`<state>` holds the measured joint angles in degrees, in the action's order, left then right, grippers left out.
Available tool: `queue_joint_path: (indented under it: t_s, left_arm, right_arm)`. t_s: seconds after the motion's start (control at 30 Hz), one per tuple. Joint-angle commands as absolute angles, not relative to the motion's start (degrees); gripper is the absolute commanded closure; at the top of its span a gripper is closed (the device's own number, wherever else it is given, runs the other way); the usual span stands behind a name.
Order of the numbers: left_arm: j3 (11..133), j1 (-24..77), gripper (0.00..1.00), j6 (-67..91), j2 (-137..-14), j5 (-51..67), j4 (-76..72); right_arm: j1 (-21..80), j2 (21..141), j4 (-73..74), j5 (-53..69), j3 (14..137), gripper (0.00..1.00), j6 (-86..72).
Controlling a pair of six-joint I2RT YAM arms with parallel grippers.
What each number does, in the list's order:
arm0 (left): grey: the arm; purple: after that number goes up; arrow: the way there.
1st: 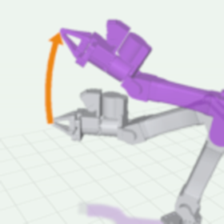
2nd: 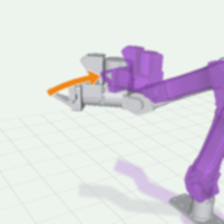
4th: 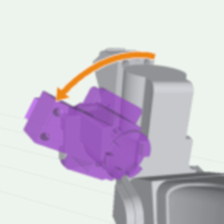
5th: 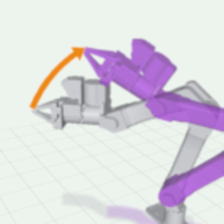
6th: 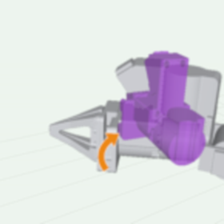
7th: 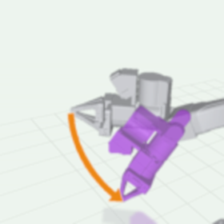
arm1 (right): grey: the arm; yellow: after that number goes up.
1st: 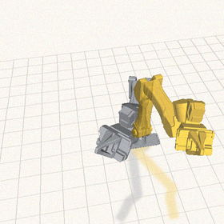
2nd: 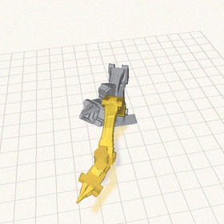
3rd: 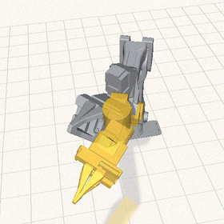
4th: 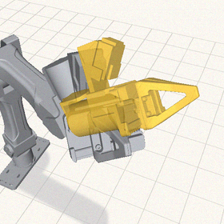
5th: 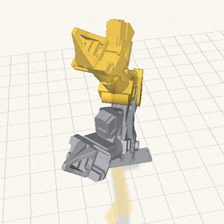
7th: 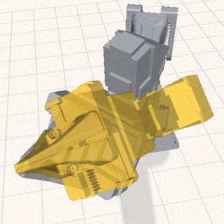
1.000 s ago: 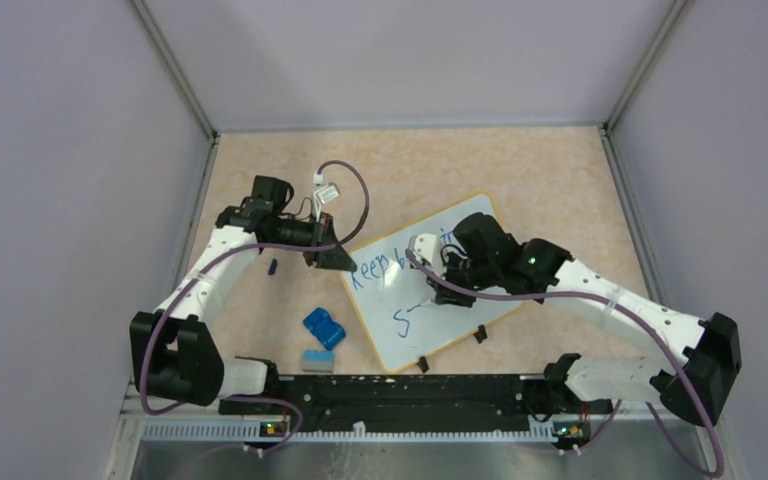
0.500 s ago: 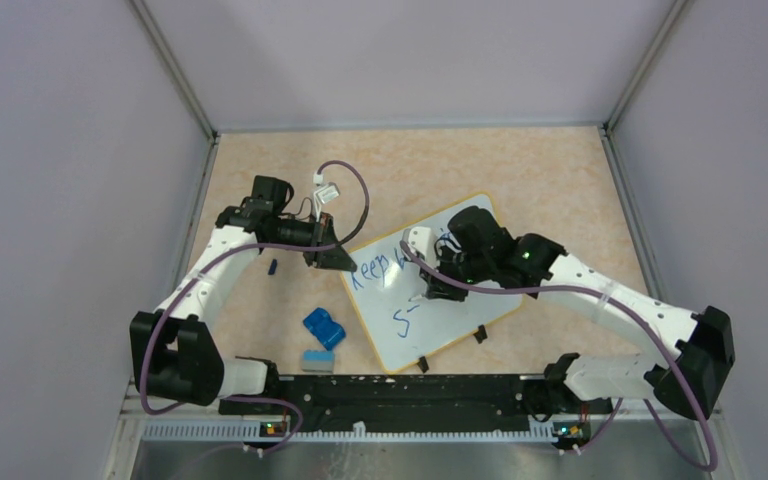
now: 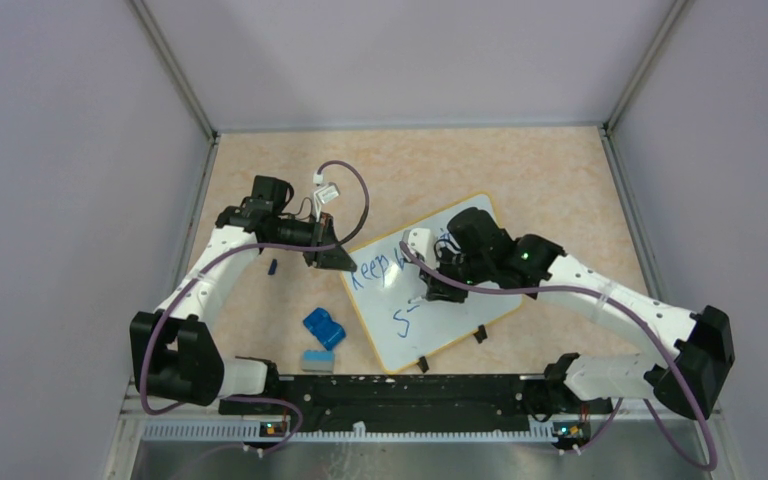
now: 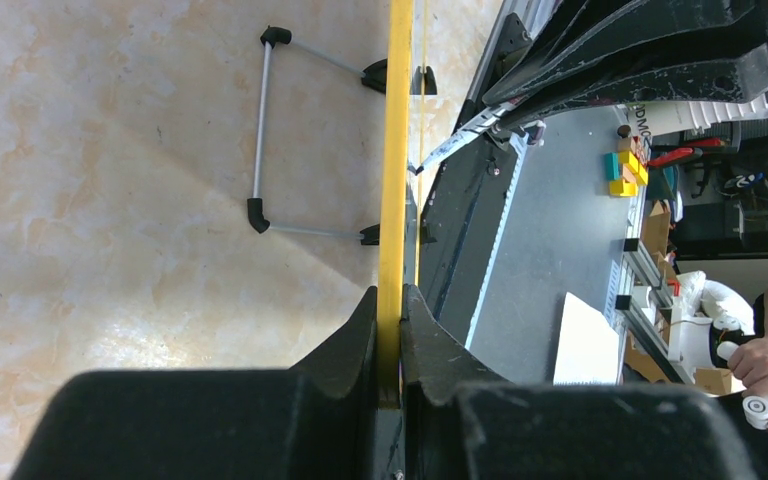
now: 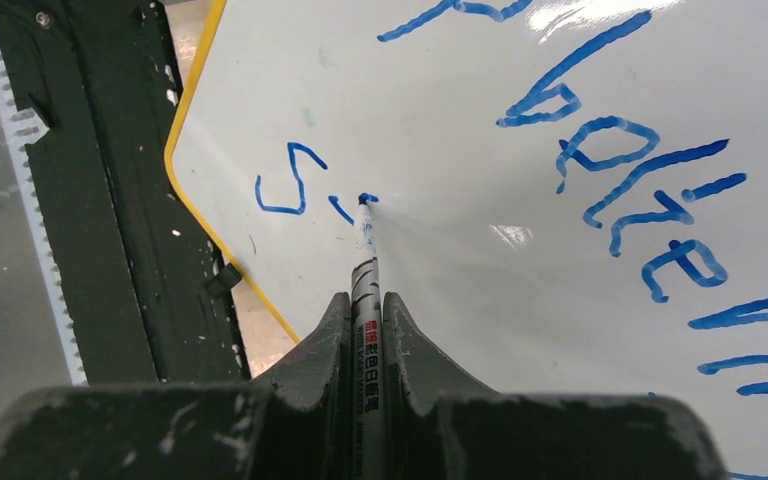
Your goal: Write a sentence on the whiteboard
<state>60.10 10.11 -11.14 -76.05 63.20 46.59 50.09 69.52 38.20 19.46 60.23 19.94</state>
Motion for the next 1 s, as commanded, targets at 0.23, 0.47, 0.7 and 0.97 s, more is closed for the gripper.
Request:
queue_joint_path:
  t_s: [0.23,0.47,0.7,0.97]
  left_arm:
    - [58.5,10.2,1.0,-14.1,-76.4,58.8,44.5]
    - [58.6,10.2,1.0,-13.9,-76.9,59.0,44.4]
    - [58.8,10.3,1.0,-14.0,-76.9,59.0,44.5]
    - [59.1,10.3,1.0,-13.9,-77.2,59.1,44.5]
  right_arm:
    - [51.3,68.6,37.9,17.9,55.6,1.0,21.4]
    - [52.5,68.1,38.4,17.4,53.7,1.0,21.8]
    - [52.5,67.6,38.8,15.8,54.3,1.0,22.1]
    - [51.5,66.4,40.5,14.5,55.3,1.0,22.9]
